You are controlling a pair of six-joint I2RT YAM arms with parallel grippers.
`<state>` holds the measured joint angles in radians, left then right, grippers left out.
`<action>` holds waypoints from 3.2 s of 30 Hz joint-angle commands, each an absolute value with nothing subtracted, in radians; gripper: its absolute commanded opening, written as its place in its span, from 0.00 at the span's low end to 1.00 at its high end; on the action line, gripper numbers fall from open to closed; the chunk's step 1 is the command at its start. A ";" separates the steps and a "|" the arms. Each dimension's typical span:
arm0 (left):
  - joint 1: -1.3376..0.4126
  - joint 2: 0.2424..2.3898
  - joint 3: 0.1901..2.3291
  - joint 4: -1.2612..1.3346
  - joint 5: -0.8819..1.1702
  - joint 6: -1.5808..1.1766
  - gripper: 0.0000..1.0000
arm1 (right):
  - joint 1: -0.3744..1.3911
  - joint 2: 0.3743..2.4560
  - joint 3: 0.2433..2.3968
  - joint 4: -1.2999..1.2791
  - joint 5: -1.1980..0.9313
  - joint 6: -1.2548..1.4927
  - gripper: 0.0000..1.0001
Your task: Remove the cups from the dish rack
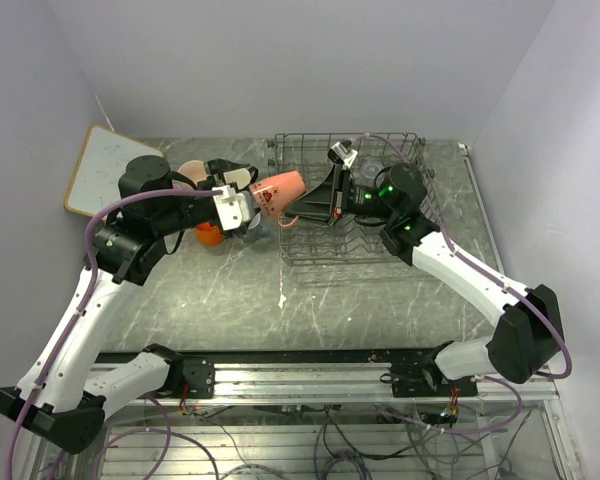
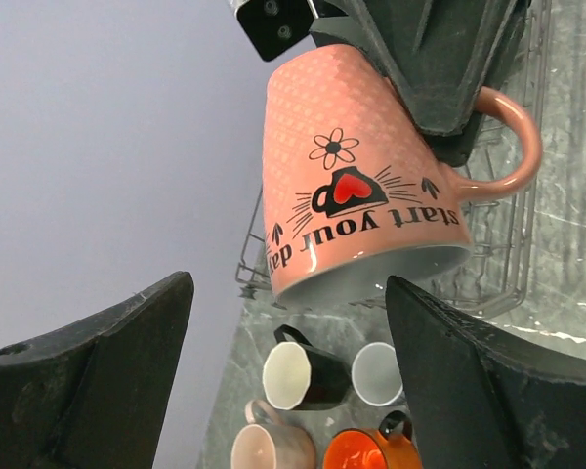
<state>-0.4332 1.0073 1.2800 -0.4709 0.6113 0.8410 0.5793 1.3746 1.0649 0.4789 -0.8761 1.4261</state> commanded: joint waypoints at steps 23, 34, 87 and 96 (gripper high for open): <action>-0.435 1.068 1.379 -0.633 0.513 0.697 0.07 | 0.660 1.393 1.166 0.304 -0.729 1.294 0.76; -0.437 1.313 1.392 -0.996 0.239 0.750 0.07 | 0.389 1.287 1.225 -0.372 -0.485 0.892 1.00; -0.479 1.567 1.256 -0.792 0.033 0.713 0.53 | 0.261 1.232 1.059 -0.735 0.372 0.686 1.00; -0.480 1.485 1.365 -0.885 0.061 0.699 0.79 | 0.214 1.284 0.969 -0.688 0.414 0.668 0.99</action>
